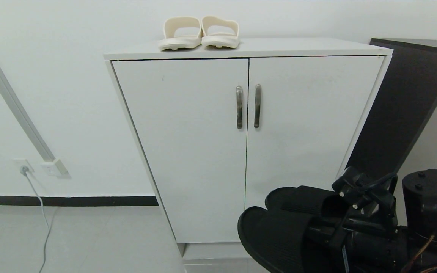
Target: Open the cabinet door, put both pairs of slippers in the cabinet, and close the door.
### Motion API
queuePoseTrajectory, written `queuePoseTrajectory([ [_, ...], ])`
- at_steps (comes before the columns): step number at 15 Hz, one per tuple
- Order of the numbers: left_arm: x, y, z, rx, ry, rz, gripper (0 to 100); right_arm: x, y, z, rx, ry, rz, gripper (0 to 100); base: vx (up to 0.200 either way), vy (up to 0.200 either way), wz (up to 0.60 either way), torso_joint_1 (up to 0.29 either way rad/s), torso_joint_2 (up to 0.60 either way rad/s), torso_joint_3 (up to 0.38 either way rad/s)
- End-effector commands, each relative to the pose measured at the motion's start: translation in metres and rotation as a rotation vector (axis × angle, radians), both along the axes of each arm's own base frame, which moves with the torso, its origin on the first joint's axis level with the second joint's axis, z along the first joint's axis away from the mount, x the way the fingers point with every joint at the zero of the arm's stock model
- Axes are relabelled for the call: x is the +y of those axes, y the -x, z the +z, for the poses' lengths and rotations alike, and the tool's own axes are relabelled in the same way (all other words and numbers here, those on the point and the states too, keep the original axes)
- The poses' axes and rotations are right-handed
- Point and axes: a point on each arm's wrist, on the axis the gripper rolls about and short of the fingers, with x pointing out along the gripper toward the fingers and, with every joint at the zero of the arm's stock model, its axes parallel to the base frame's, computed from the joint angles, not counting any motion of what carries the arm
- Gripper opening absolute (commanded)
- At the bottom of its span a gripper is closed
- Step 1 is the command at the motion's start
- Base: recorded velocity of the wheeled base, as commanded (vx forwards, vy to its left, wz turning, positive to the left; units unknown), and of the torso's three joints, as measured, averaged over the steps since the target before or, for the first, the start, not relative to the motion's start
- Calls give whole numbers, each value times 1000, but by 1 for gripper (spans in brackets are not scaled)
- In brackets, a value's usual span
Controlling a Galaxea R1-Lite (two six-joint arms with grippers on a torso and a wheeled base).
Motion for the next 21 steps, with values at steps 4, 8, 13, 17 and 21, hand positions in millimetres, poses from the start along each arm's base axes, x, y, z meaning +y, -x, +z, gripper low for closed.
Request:
queuePoseTrajectory([
  [4,-13,-104,43,93,9,-235,100,3,-3,-6,19,20,-4,0,0,0,0,0,0,0],
  [8,-74,-151,70,137,89,-361,100,3,-4,-7,22,23,-5,0,0,0,0,0,0,0],
  [13,-140,-192,89,117,99,-534,100,2,-3,-7,16,18,-7,0,0,0,0,0,0,0],
  [17,-185,-233,100,109,125,-608,100,1,-2,-9,19,25,-5,0,0,0,0,0,0,0],
  [21,-210,-248,118,112,142,-742,100,1,-2,-11,13,45,4,0,0,0,0,0,0,0],
])
